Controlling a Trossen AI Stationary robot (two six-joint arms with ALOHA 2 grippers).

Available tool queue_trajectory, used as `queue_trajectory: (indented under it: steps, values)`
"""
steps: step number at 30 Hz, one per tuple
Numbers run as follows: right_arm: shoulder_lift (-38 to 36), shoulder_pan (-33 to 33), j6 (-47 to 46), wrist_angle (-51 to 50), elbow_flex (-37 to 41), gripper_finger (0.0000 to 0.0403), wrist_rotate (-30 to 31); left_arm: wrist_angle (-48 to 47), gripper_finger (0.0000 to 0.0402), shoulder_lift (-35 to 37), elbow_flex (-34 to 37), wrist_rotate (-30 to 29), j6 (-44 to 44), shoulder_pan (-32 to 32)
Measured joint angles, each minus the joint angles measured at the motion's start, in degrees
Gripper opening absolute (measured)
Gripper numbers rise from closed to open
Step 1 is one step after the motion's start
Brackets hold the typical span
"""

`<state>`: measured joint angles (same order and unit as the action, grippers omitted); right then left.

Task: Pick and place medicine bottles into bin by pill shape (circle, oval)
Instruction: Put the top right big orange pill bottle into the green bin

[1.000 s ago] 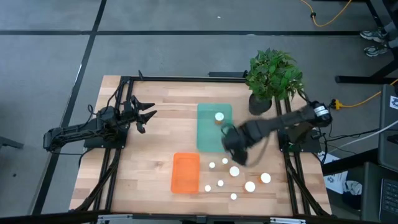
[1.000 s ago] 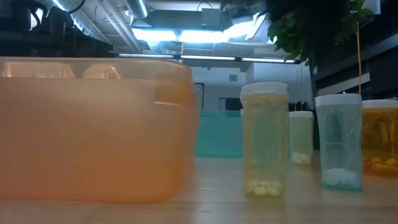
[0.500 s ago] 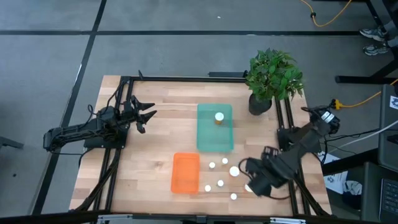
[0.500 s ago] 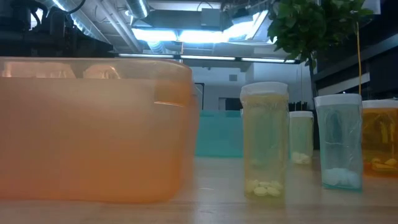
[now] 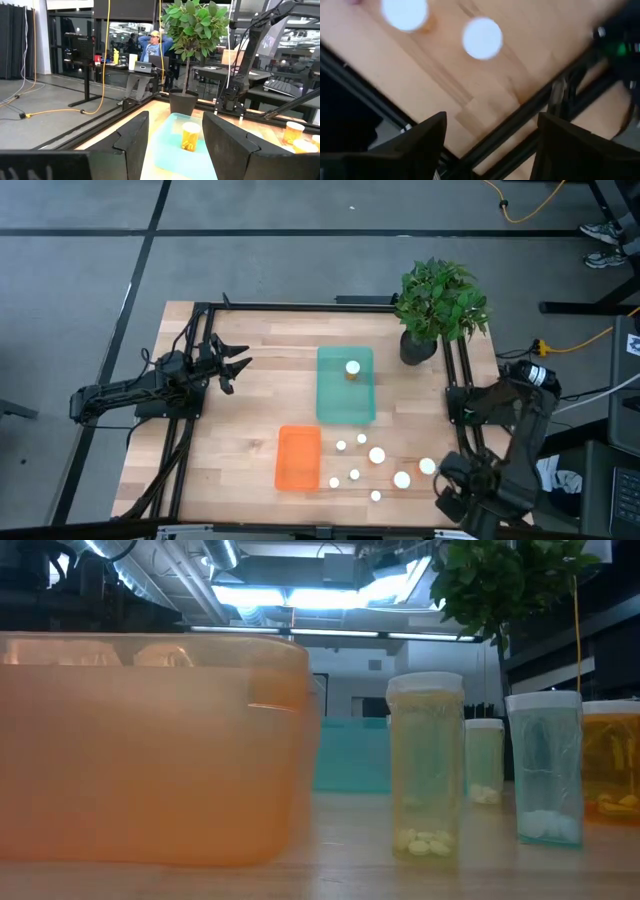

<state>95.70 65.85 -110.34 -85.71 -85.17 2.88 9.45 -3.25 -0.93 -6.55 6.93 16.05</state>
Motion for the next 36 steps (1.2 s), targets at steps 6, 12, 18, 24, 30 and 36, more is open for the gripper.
queue_trajectory:
  steps: [6, 12, 18, 24, 30, 36]
  values:
    - [0.0, 5.6, -12.0, 9.1, 6.7, 0.0314, 0.0, 0.1, 0.0177, 0.0, 0.0, 0.0, 0.0, 0.0]
    - [0.0, 6.5, -11.4, 19.7, 16.7, 0.0314, 0.9, 0.1, 0.0177, 0.0, 0.0, 0.0, 0.0, 0.0]
    - [0.0, 3.7, -6.0, 21.2, 21.6, 0.0314, -0.2, 0.1, 0.0177, 0.0, 0.0, 0.0, 0.0, 0.0]
    - [0.0, 0.4, 2.0, 28.1, 26.0, 0.0314, 0.4, 0.1, 0.0177, 0.0, 0.0, 0.0, 0.0, 0.0]
    - [0.1, -3.2, 7.4, 27.5, 28.2, 0.0314, 4.0, 0.1, 0.0177, 0.0, 0.0, 0.0, 0.0, 0.0]
    - [0.1, -5.9, 12.5, 27.4, 28.2, 0.0314, 6.0, 0.0, 0.0177, 0.0, 0.0, 0.0, 0.0, 0.0]
